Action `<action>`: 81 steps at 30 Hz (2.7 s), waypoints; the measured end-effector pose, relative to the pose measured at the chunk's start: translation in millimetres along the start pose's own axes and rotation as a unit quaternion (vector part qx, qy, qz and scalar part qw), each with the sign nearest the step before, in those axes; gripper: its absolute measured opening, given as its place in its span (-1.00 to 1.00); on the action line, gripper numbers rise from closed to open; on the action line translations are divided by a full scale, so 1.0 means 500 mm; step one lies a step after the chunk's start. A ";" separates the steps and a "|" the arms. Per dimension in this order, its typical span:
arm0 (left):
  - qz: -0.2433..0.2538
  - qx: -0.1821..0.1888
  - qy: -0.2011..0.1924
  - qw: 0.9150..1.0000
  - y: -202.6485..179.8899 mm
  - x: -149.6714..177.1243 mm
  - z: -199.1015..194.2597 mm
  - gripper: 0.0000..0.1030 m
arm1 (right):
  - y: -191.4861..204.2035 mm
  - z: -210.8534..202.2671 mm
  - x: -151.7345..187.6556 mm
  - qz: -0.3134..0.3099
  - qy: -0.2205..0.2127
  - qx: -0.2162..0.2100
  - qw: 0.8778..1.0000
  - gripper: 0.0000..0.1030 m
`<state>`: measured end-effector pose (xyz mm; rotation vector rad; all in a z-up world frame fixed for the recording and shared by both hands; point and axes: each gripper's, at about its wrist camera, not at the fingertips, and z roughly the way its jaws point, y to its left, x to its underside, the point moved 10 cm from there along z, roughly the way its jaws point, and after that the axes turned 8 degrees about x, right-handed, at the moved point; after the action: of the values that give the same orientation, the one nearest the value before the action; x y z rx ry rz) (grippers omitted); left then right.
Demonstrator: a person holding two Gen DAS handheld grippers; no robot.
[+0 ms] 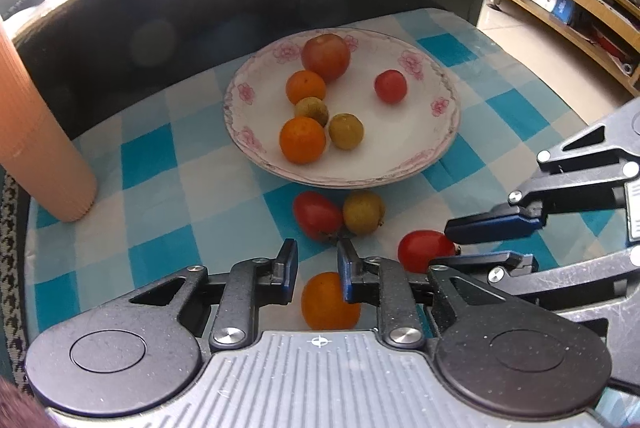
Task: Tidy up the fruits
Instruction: 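Close the left tool on the mandarin orange while the right grasps a red cherry tomato, then carry the orange and cherry tomato in both tools over the flowered bowl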
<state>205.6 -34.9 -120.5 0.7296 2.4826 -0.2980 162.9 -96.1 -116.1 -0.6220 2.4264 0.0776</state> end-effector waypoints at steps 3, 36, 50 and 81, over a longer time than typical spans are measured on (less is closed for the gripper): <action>0.009 0.004 0.001 1.000 -0.006 0.004 0.003 -0.32 | -0.003 0.002 0.002 -0.001 -0.002 0.001 1.000 -0.34; 0.008 0.019 0.002 1.000 -0.003 0.009 -0.008 -0.41 | -0.038 -0.012 0.001 0.025 -0.002 0.004 1.000 -0.25; 0.025 0.011 0.025 0.999 -0.008 0.052 0.002 -0.23 | -0.060 -0.010 0.016 0.041 0.000 0.009 0.999 -0.25; 0.020 0.002 -0.050 0.999 -0.027 -0.116 0.011 -0.23 | -0.161 0.006 -0.112 0.078 -0.067 0.075 0.992 -0.35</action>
<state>241.7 -73.5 -92.4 0.7465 2.3715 -0.3172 239.9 -143.8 -78.0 -0.3478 2.3217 0.0003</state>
